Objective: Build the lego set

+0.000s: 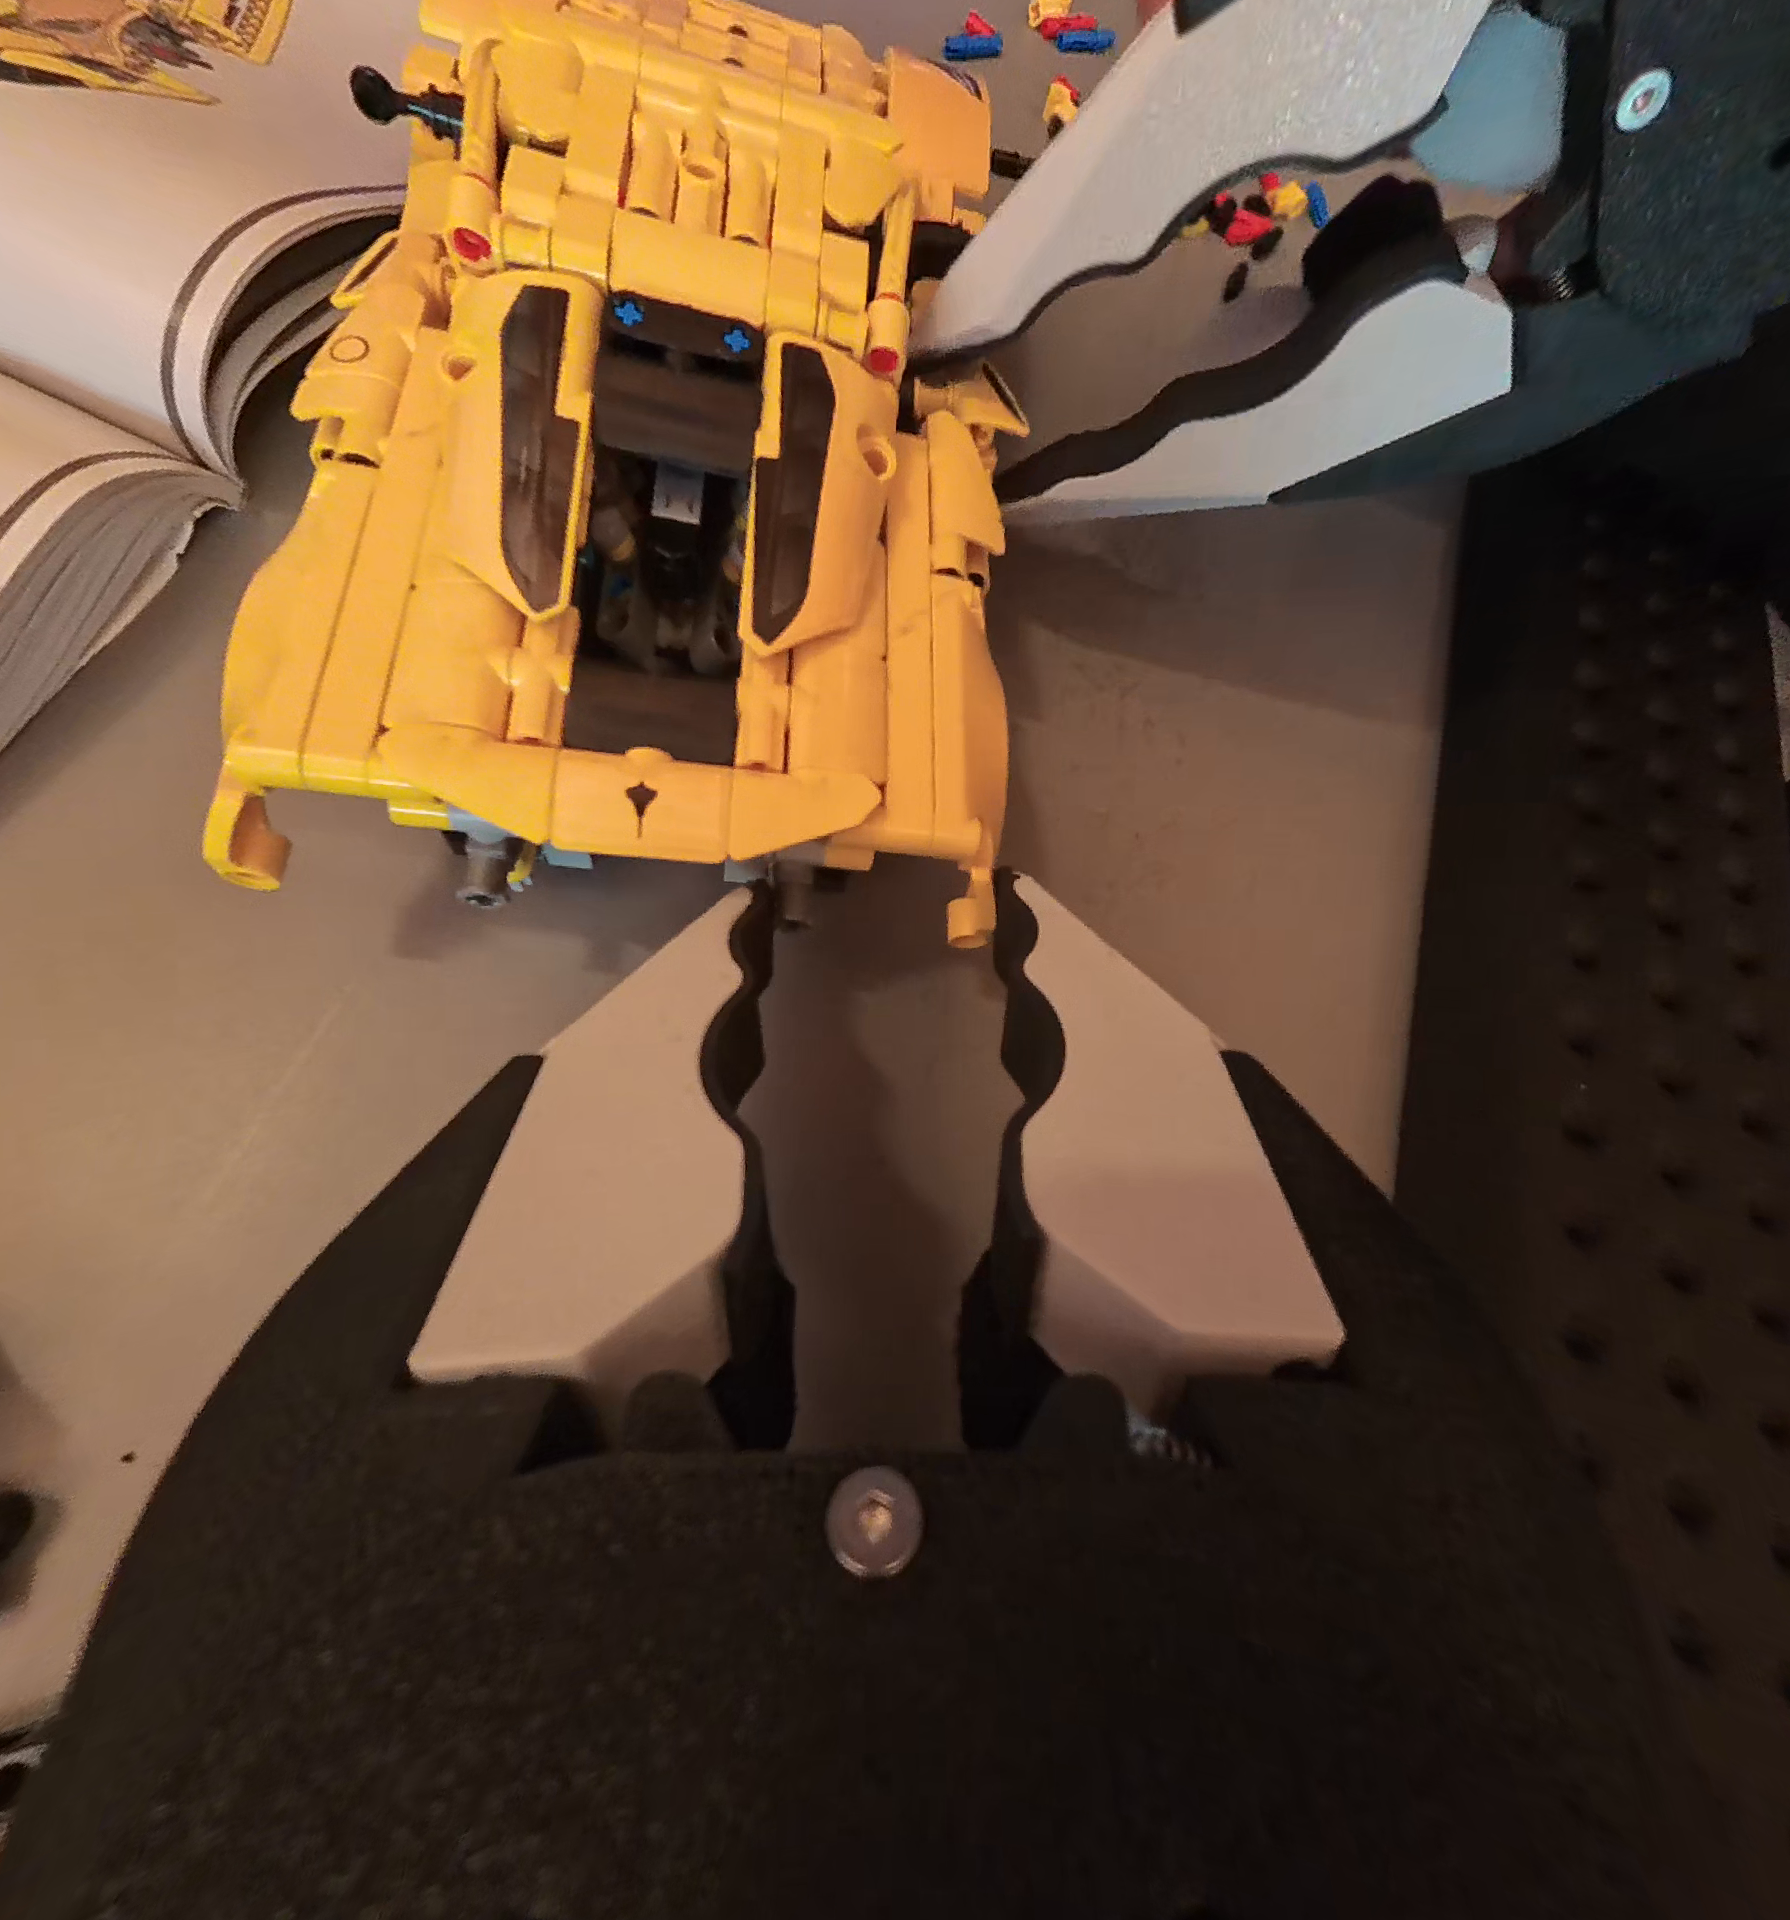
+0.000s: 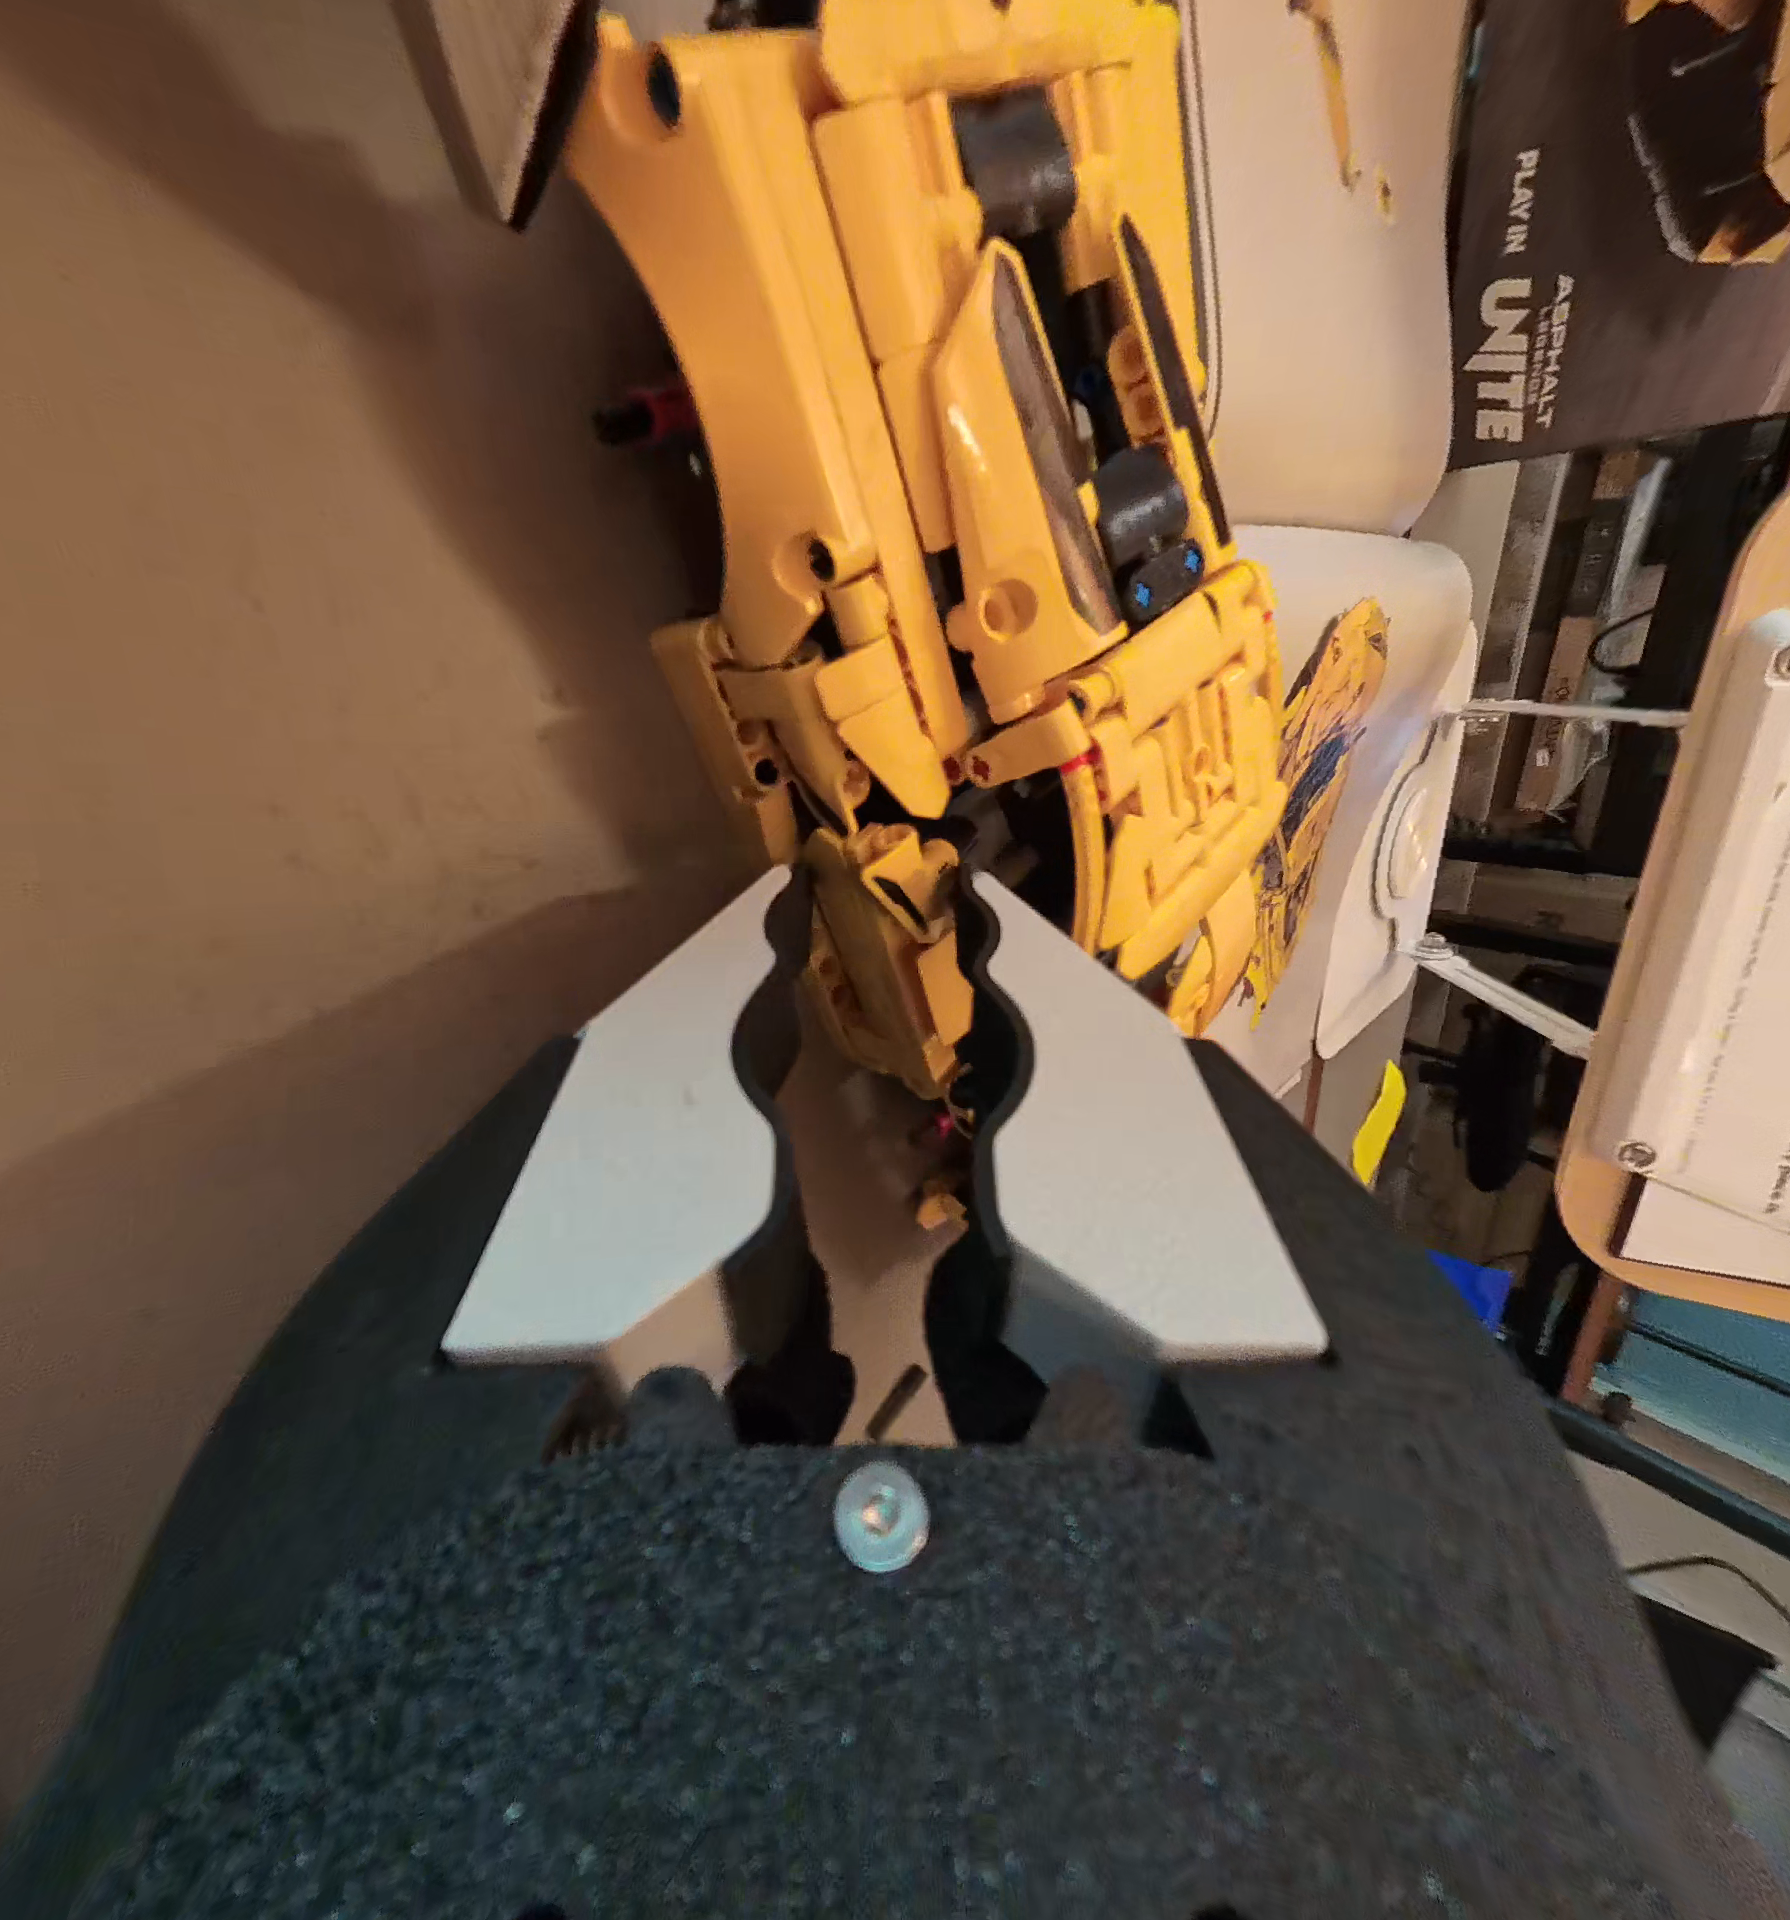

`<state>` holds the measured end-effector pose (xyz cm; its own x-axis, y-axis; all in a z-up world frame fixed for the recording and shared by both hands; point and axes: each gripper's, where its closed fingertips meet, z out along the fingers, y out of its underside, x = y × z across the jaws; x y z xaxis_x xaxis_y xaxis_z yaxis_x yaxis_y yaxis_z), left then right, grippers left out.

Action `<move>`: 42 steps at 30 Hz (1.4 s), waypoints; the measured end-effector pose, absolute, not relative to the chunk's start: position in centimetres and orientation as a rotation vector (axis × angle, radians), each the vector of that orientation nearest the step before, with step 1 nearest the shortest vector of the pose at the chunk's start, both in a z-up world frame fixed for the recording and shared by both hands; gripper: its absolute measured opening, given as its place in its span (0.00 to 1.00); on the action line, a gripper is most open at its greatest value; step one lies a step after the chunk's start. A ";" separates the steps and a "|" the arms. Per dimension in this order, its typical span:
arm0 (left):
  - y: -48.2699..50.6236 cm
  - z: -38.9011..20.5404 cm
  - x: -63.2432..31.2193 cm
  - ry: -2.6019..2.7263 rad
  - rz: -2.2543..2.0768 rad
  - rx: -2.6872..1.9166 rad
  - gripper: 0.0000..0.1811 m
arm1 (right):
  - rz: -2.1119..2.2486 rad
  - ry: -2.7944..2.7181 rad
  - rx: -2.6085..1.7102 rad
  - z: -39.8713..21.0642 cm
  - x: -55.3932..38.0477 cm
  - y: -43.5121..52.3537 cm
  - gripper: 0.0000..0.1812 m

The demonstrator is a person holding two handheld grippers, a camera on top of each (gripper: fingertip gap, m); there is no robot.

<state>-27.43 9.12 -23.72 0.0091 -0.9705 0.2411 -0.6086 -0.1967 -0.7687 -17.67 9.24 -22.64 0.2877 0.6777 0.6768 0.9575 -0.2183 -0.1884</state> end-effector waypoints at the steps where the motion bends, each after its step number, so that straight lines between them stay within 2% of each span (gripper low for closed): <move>1: 9.1 -23.7 -27.4 1.615 -1.060 -1.841 0.23 | -0.629 -1.474 -1.976 -22.7 -17.6 9.2 0.14; 6: 9.3 -23.7 -27.5 1.605 -1.072 -1.845 0.23 | -0.517 -1.402 -1.972 -22.5 -17.8 9.0 0.15; 8: 9.5 -23.8 -27.7 1.593 -1.074 -1.859 0.23 | -0.339 -1.299 -1.997 -22.0 -18.2 8.3 0.21; 12: 10.8 -23.8 -28.5 1.542 -1.051 -1.896 0.23 | 0.190 -0.868 -1.835 -17.5 -18.3 8.1 0.23; 14: 11.3 -23.6 -28.9 1.518 -1.040 -1.905 0.23 | 0.383 -0.605 -1.777 -15.1 -16.2 9.3 0.28; 17: 12.0 -22.5 -29.5 1.461 -1.056 -1.884 0.24 | 0.511 -0.276 -1.747 -13.7 -12.4 10.9 0.22; 22: 15.3 -18.2 -31.6 1.173 -1.134 -1.750 0.24 | 0.474 -0.032 -1.827 -15.7 -8.4 12.1 0.22; 25: 19.3 -18.1 -35.0 0.983 -0.962 -1.711 0.23 | 0.362 0.024 -1.880 -16.8 -6.6 12.6 0.21; 29: 21.9 -13.6 -36.9 0.711 -0.954 -1.587 0.24 | 0.339 0.026 -1.922 -17.5 -6.4 12.9 0.19; 35: 22.7 -16.9 -36.1 0.795 -0.742 -1.717 0.23 | 0.178 -0.022 -1.949 -18.2 -5.5 13.0 0.16; 39: 21.1 -18.2 -34.7 0.867 -0.895 -1.765 0.23 | 0.280 -0.053 -1.959 -18.3 -6.8 12.9 0.12; 42: 16.6 -19.9 -32.2 1.059 -1.150 -1.877 0.24 | 0.289 -0.098 -2.014 -19.3 -7.1 12.7 0.21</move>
<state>-32.22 16.61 -19.85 0.2766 -0.8912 0.3595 -0.2853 -0.4334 -0.8548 -7.14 12.69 -19.30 0.9674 0.1960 -0.1602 -0.0576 -0.4461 -0.8931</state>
